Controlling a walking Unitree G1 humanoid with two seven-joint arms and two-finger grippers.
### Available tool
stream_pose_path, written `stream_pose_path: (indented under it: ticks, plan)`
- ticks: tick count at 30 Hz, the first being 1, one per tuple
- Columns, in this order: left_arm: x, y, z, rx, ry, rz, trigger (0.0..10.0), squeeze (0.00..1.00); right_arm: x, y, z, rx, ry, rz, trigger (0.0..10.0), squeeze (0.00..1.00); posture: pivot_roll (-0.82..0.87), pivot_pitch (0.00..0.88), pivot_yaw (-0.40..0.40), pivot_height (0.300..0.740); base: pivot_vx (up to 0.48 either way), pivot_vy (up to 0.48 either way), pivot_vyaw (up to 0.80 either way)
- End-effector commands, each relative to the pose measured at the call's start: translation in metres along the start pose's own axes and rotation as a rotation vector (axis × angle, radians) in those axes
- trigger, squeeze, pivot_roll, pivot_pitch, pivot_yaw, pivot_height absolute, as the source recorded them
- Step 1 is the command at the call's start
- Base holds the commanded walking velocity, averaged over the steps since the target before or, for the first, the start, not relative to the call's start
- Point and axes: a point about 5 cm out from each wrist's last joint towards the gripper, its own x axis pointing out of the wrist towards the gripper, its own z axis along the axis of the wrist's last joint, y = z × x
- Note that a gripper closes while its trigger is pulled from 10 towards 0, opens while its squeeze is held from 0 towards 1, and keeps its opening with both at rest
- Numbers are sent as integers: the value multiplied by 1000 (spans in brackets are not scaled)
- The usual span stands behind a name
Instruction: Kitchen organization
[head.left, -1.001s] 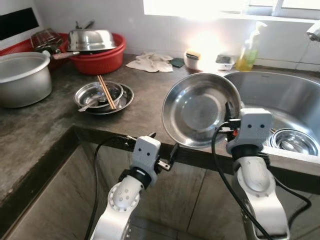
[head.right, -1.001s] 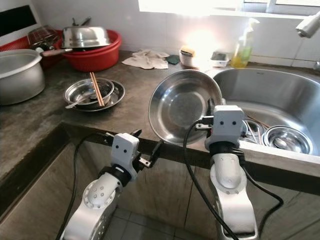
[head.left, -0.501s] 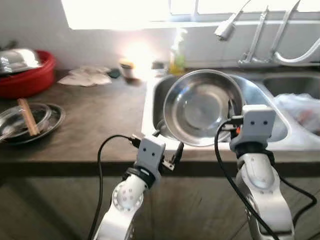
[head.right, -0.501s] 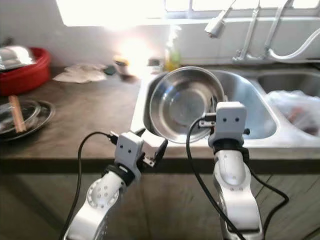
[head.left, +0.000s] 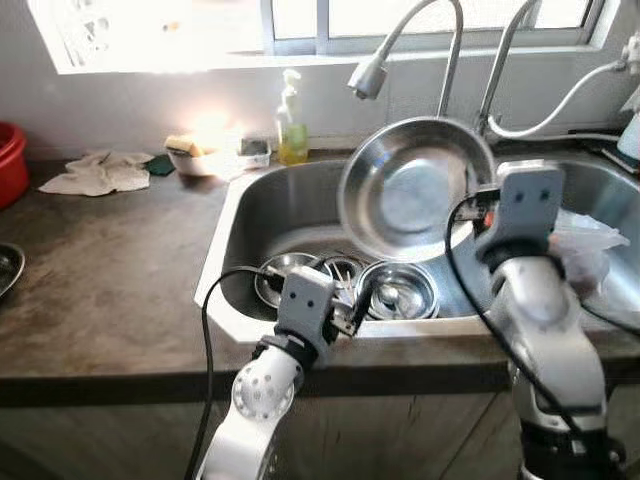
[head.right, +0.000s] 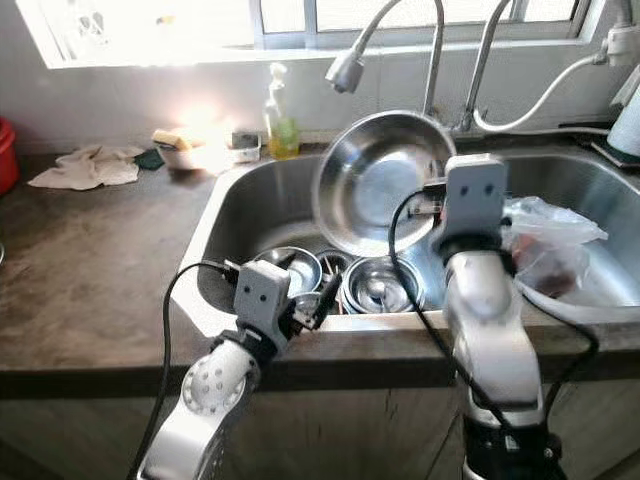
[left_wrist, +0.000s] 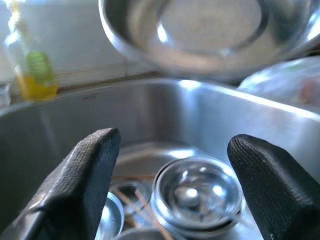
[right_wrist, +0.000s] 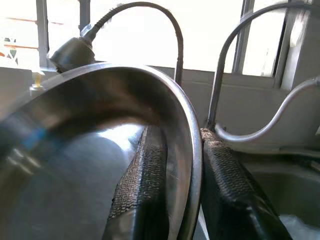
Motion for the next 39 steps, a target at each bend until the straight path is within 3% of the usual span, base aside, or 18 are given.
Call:
stream_pose_path:
  ticks: [1,4,5,8,17,23,31,32,33,34,35,39]
  plan:
    - [-2,2,-1,-6,7,18,10000,0,4,-1,0,0,8,4,10000,0,31,37,-43,740,0,0,0]
    - [-4,-1,1,-13,3,11,10000,0,12,-4,-12,-40,87,25,10000,0,36,42,-51,740,0,0,0]
    - [-5,-1,0,-11,6,4,10000,0,19,-5,-22,-63,173,54,10000,0,38,43,-53,740,0,0,0]
    - [-6,-1,0,-11,9,5,10000,0,25,-7,-26,-64,200,59,10000,0,40,53,-57,740,0,0,0]
    - [-13,-6,1,-27,28,7,10000,0,52,-5,-54,-149,440,190,10000,0,65,111,-78,740,0,0,0]
    - [-18,-10,0,-41,45,-3,10000,0,55,-2,-75,-198,558,258,10000,0,68,140,-76,740,0,0,0]
    - [-26,-11,2,-50,67,-2,10000,0,52,3,-95,-195,668,326,10000,0,83,173,-79,740,0,0,0]
    - [-27,-11,2,-50,72,-2,10000,0,51,4,-98,-192,678,329,10000,82,86,176,-79,740,0,0,0]
    - [-27,-11,2,-50,72,-2,10000,0,51,4,-98,-192,678,329,10000,82,86,176,-79,740,0,0,0]
    - [-28,-11,2,-51,77,-2,10000,0,50,6,-101,-184,690,339,10000,686,91,180,-78,740,0,0,0]
    - [-29,-11,2,-51,78,-2,10000,0,50,6,-102,-180,691,336,10000,1000,90,182,-75,740,0,0,0]
    - [-30,-10,3,-50,81,-3,10000,0,50,6,-103,-173,693,330,10000,1000,98,185,-70,740,0,0,0]
